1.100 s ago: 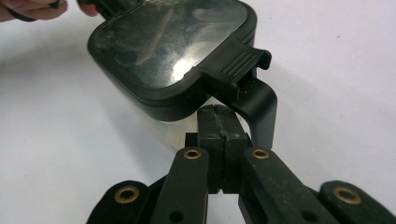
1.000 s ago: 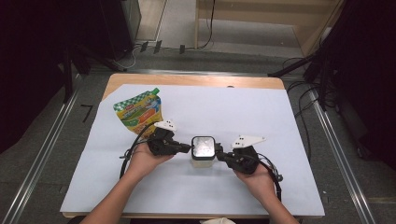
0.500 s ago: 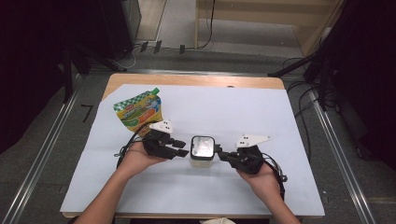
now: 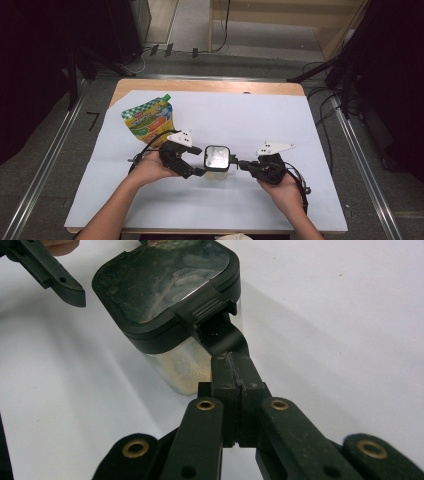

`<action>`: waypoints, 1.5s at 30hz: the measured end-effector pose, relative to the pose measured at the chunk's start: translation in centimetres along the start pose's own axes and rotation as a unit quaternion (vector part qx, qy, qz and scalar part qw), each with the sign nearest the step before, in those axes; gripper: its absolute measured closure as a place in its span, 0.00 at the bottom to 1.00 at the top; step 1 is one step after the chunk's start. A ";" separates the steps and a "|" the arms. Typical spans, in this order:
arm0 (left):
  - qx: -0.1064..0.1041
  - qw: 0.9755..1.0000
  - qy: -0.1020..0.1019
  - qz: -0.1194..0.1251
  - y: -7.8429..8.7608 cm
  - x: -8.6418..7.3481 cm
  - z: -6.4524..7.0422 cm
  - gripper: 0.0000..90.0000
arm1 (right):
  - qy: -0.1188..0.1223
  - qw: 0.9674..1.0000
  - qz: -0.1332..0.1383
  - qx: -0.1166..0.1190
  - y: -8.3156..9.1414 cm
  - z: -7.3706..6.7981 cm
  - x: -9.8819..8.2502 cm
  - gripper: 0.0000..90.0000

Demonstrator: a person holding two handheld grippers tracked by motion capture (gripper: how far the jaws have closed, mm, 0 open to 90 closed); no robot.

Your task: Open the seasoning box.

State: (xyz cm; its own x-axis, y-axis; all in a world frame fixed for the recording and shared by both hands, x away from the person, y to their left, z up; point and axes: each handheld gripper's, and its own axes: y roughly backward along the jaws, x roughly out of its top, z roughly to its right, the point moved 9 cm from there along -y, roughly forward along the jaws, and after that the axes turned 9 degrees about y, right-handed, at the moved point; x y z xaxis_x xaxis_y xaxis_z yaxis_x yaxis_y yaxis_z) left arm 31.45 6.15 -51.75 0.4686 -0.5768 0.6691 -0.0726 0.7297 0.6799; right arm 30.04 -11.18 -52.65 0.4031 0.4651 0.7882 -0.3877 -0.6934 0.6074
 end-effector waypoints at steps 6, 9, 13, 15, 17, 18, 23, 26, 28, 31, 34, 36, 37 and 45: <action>0.001 1.000 -0.014 -0.009 -0.9 0.2 -0.2 0.25 | -0.002 1.000 0.003 -0.005 0.0 0.1 0.0 1.00; 0.005 1.000 -0.021 -0.009 -1.2 0.4 -0.2 0.23 | -0.003 1.000 0.004 -0.008 -0.1 0.1 -0.1 1.00; 0.007 1.000 -0.025 -0.008 -1.4 0.6 -0.2 0.21 | -0.005 1.000 0.006 -0.012 -0.1 0.2 -0.1 1.00; 0.006 1.000 -0.025 -0.009 -1.4 0.6 -0.2 0.21 | -0.005 1.000 0.007 -0.013 -0.2 0.2 -0.1 1.00; 0.007 1.000 -0.024 -0.011 -1.3 0.6 -0.2 0.21 | -0.006 1.000 0.006 -0.013 -0.2 0.2 -0.1 1.00; 0.008 1.000 -0.024 -0.013 -1.3 0.6 -0.2 0.21 | -0.004 1.000 0.005 -0.014 -0.1 0.2 -0.1 1.00; 0.008 1.000 -0.023 -0.016 -1.3 0.7 -0.2 0.21 | -0.005 1.000 0.005 -0.014 -0.1 0.2 -0.1 1.00; 0.009 1.000 -0.024 -0.018 -1.3 0.7 -0.2 0.21 | -0.004 1.000 0.004 -0.015 -0.1 0.2 -0.1 1.00; 0.012 0.999 -0.026 -0.018 -1.3 0.7 -0.2 0.21 | -0.005 1.000 0.004 -0.015 -0.1 0.2 -0.1 1.00; 0.012 0.999 -0.030 -0.006 -1.1 0.9 -0.1 0.20 | -0.004 1.000 0.006 -0.015 -0.1 0.1 -0.1 1.00; 0.000 1.000 -0.020 0.014 -0.7 1.5 0.1 0.21 | -0.004 1.000 0.005 -0.015 -0.1 0.1 -0.1 1.00; -0.003 1.000 -0.014 0.016 -0.5 1.6 0.1 0.22 | -0.004 1.000 0.006 -0.015 -0.1 0.1 -0.1 1.00; -0.003 1.000 -0.014 0.016 -0.5 1.6 0.1 0.22 | -0.004 1.000 0.006 -0.015 -0.1 0.1 -0.1 1.00; 0.003 1.000 -0.025 0.016 -0.6 1.5 0.1 0.22 | -0.005 1.000 0.006 -0.014 -0.2 0.1 -0.1 1.00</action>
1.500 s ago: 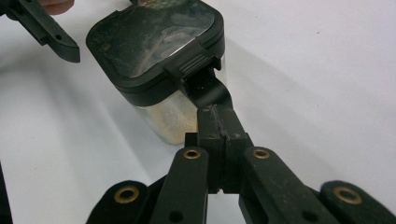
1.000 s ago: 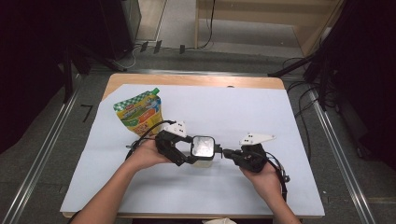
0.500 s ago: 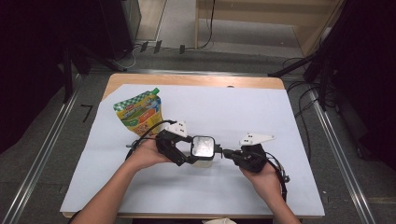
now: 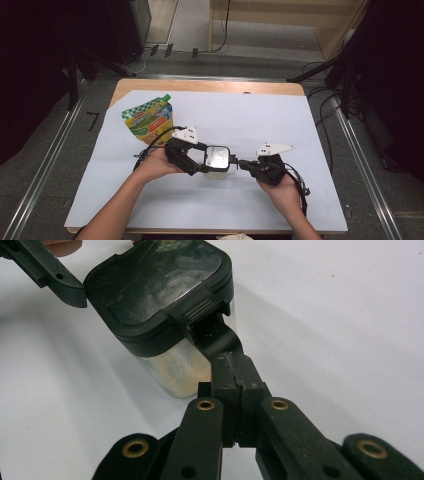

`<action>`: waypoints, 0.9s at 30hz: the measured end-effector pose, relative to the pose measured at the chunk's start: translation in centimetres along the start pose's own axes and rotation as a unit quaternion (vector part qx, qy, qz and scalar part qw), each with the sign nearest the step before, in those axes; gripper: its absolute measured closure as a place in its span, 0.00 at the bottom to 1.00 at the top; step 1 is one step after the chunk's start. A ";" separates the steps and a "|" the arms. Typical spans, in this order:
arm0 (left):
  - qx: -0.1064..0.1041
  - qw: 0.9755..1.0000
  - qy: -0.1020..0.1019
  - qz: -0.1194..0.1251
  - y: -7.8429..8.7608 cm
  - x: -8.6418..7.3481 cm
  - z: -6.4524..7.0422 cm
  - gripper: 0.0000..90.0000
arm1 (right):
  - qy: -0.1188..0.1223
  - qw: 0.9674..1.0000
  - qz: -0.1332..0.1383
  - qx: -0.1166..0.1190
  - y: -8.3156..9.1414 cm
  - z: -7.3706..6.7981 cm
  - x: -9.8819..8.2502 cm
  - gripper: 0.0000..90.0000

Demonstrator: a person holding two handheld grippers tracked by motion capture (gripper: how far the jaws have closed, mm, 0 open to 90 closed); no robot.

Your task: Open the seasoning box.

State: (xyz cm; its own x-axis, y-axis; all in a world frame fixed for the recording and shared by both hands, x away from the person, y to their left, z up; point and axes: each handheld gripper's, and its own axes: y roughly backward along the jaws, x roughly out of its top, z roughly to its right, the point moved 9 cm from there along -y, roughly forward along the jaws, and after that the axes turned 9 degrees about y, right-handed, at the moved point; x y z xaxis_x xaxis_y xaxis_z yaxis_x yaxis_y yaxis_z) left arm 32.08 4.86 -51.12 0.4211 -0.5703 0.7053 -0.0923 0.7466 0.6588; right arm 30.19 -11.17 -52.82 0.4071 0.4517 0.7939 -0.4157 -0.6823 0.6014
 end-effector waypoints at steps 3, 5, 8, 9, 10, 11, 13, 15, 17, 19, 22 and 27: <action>0.008 1.000 -0.001 -0.010 -0.3 -0.2 0.1 0.20 | -0.001 1.000 0.000 0.000 0.0 0.0 0.0 1.00; 0.015 1.000 -0.009 -0.017 -0.6 -0.4 0.0 0.19 | 0.001 1.000 -0.001 -0.001 0.0 0.0 0.0 1.00; 0.024 0.999 -0.014 -0.035 -1.1 -0.8 -0.1 0.19 | 0.001 1.000 -0.001 -0.001 0.0 0.0 0.0 1.00; 0.024 0.999 -0.013 -0.035 -1.1 -0.8 -0.1 0.19 | 0.001 1.000 -0.001 -0.002 0.0 0.0 0.0 1.00; 0.022 0.999 -0.011 -0.035 -1.1 -0.8 -0.1 0.19 | 0.001 1.000 -0.001 -0.002 0.0 0.0 0.0 1.00; 0.019 0.999 -0.006 -0.033 -1.0 -0.7 -0.1 0.19 | 0.001 1.000 -0.001 -0.002 0.0 0.0 0.0 1.00; 0.015 0.999 -0.003 -0.030 -0.9 -0.7 -0.1 0.19 | 0.001 1.000 -0.002 -0.002 0.0 0.0 0.0 1.00; 0.016 0.999 -0.005 -0.029 -0.9 -0.6 -0.1 0.19 | 0.001 1.000 -0.002 -0.002 0.0 0.0 0.0 1.00; 0.022 0.999 -0.011 -0.029 -0.8 -0.6 0.0 0.19 | 0.001 1.000 -0.002 -0.003 0.0 0.0 0.0 1.00; 0.023 0.999 -0.011 -0.029 -0.8 -0.5 0.0 0.19 | 0.000 1.000 -0.001 -0.003 0.0 0.0 0.0 1.00; 0.023 0.999 -0.007 -0.022 -0.6 -0.2 0.2 0.19 | 0.000 1.000 -0.001 -0.004 0.0 0.0 0.0 1.00; 0.024 0.999 -0.011 -0.022 -0.7 0.0 0.3 0.19 | -0.002 1.000 0.001 -0.004 0.0 0.1 0.0 1.00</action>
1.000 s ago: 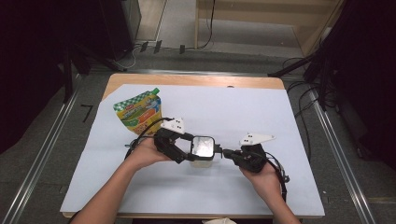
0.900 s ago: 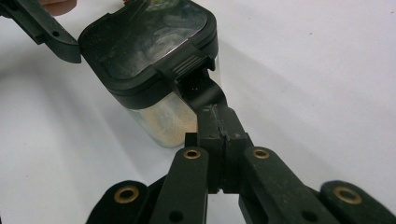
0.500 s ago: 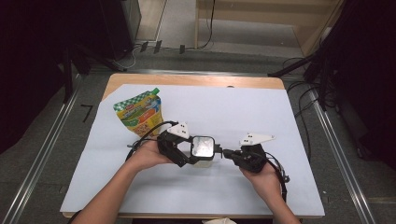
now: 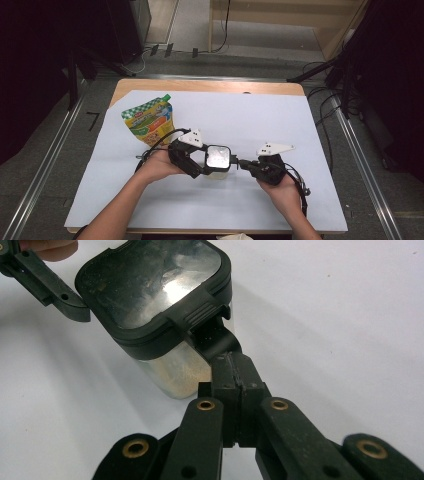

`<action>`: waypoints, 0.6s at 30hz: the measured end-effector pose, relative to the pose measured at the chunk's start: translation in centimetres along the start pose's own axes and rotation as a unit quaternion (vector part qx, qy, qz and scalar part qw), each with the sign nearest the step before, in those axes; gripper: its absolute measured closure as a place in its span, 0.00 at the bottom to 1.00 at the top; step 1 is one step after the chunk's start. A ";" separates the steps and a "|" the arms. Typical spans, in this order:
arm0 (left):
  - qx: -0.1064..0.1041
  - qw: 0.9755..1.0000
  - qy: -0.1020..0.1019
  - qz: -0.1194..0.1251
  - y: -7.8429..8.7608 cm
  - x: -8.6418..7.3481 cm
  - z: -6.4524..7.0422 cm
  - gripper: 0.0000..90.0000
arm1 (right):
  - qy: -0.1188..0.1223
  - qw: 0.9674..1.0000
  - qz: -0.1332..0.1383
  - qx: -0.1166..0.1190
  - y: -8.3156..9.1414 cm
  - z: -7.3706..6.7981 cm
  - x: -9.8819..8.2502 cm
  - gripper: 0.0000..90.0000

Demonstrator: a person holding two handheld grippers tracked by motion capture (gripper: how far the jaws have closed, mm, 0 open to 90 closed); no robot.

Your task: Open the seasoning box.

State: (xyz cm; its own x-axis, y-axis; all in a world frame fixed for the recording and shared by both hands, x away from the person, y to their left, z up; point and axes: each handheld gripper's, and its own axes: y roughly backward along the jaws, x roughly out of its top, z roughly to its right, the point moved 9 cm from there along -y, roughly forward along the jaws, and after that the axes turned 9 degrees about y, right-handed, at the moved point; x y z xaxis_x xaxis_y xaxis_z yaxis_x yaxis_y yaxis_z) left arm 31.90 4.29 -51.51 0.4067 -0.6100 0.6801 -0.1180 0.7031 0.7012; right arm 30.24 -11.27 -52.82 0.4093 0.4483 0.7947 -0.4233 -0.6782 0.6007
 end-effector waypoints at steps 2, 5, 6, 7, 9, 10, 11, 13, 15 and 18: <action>-0.002 1.000 0.001 -0.001 0.0 0.0 0.0 0.19 | 0.001 1.000 0.002 0.001 0.0 0.0 0.1 1.00; -0.004 1.000 0.003 -0.003 0.1 0.0 0.0 0.19 | 0.000 1.000 0.002 0.001 0.1 -0.1 0.1 1.00; -0.003 1.000 0.002 -0.002 0.1 0.0 0.0 0.19 | 0.000 1.000 0.003 0.001 0.0 -0.2 0.1 1.00; -0.003 1.000 0.002 -0.002 0.1 0.0 0.0 0.19 | 0.000 1.000 0.003 0.001 0.0 -0.2 0.1 1.00; -0.002 1.000 0.002 0.000 0.2 0.1 0.0 0.19 | 0.001 1.000 0.003 0.001 0.0 -0.2 0.1 1.00; -0.003 1.000 0.000 0.002 0.2 0.2 0.0 0.19 | 0.001 1.000 0.004 0.000 0.0 -0.2 0.1 1.00; -0.003 1.000 0.000 0.002 0.2 0.2 0.0 0.19 | 0.001 1.000 0.004 0.000 0.0 -0.2 0.1 1.00; -0.003 1.000 0.002 0.003 0.2 0.2 0.1 0.19 | 0.000 1.000 0.005 0.000 0.0 -0.2 0.1 1.00; -0.003 1.000 0.000 0.003 0.4 0.3 0.1 0.18 | 0.002 1.000 0.005 -0.001 0.0 -0.2 0.1 1.00; 0.001 1.000 -0.009 0.009 0.6 0.5 0.2 0.18 | 0.001 1.000 0.006 -0.001 0.0 -0.2 0.2 1.00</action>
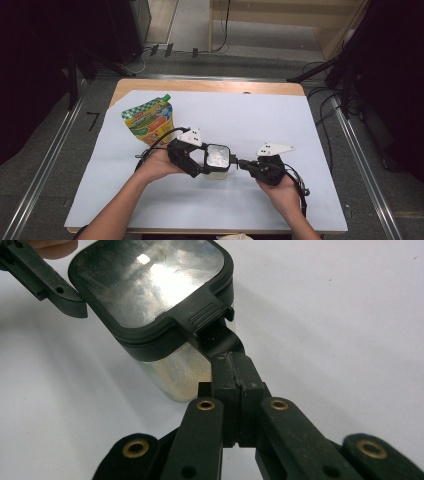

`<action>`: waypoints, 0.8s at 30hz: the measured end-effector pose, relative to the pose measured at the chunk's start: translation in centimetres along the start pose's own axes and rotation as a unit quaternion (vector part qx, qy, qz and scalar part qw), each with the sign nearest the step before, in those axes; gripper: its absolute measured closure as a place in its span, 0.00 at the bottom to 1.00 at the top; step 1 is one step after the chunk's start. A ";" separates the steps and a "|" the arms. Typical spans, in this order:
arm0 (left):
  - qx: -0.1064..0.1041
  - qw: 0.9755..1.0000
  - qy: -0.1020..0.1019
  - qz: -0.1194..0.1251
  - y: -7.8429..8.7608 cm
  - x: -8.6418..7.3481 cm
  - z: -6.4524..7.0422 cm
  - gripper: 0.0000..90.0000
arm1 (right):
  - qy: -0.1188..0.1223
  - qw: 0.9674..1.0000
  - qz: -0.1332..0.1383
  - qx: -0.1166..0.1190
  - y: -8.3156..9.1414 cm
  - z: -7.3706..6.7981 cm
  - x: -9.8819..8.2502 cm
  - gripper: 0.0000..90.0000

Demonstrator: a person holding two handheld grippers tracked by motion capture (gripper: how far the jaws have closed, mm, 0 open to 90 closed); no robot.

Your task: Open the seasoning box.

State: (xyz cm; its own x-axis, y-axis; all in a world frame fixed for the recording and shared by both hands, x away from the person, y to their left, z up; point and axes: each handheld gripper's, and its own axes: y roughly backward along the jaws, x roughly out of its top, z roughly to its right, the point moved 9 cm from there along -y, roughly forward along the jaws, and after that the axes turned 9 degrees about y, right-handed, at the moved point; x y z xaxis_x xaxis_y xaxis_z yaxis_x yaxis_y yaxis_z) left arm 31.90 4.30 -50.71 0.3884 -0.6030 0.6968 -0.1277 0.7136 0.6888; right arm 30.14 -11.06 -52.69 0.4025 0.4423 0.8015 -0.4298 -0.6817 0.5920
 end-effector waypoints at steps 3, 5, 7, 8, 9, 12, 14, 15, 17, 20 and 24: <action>0.000 1.000 0.001 0.017 0.3 0.6 0.3 0.18 | 0.000 1.000 0.001 0.000 0.0 0.0 0.0 1.00; -0.002 1.000 0.003 0.022 0.4 0.7 0.3 0.20 | 0.000 1.000 0.001 0.001 0.0 0.0 0.0 1.00; -0.034 0.999 0.016 0.031 0.7 1.1 0.8 0.27 | 0.000 1.000 0.001 0.001 0.0 0.0 0.0 1.00; -0.037 0.999 0.012 0.030 0.6 1.1 1.1 0.35 | 0.000 1.000 0.001 0.001 0.0 0.0 0.0 1.00; -0.037 0.999 0.012 0.030 0.6 1.1 1.1 0.39 | 0.000 1.000 0.001 0.001 0.0 0.0 0.0 1.00; -0.033 0.999 -0.005 0.017 -0.1 1.3 2.0 0.46 | 0.001 1.000 0.001 0.001 0.0 -0.1 0.0 1.00; -0.038 0.999 -0.002 0.023 -0.1 1.7 2.3 0.51 | 0.001 1.000 0.002 0.002 0.0 -0.1 0.0 1.00; -0.038 0.999 0.002 0.027 0.0 1.9 2.4 0.53 | 0.001 1.000 0.002 0.001 0.0 -0.1 0.0 1.00; -0.042 0.999 0.005 0.030 0.1 2.0 2.5 0.58 | 0.000 1.000 0.001 0.002 0.0 -0.1 0.0 1.00; -0.056 0.997 0.023 0.038 0.3 2.5 2.9 0.64 | 0.001 1.000 0.002 0.002 0.0 -0.1 0.0 1.00; -0.062 0.997 0.041 0.027 0.0 2.6 3.0 0.68 | 0.001 1.000 0.002 0.003 0.0 -0.1 0.0 1.00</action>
State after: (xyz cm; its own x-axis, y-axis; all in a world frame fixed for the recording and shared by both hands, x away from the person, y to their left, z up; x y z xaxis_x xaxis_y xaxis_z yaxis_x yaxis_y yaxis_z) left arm 30.16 1.59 -48.29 0.4580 -0.5355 0.7096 -0.0379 0.7857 0.6174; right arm 30.10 -11.01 -52.70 0.3989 0.4402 0.8044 -0.4274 -0.6869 0.5878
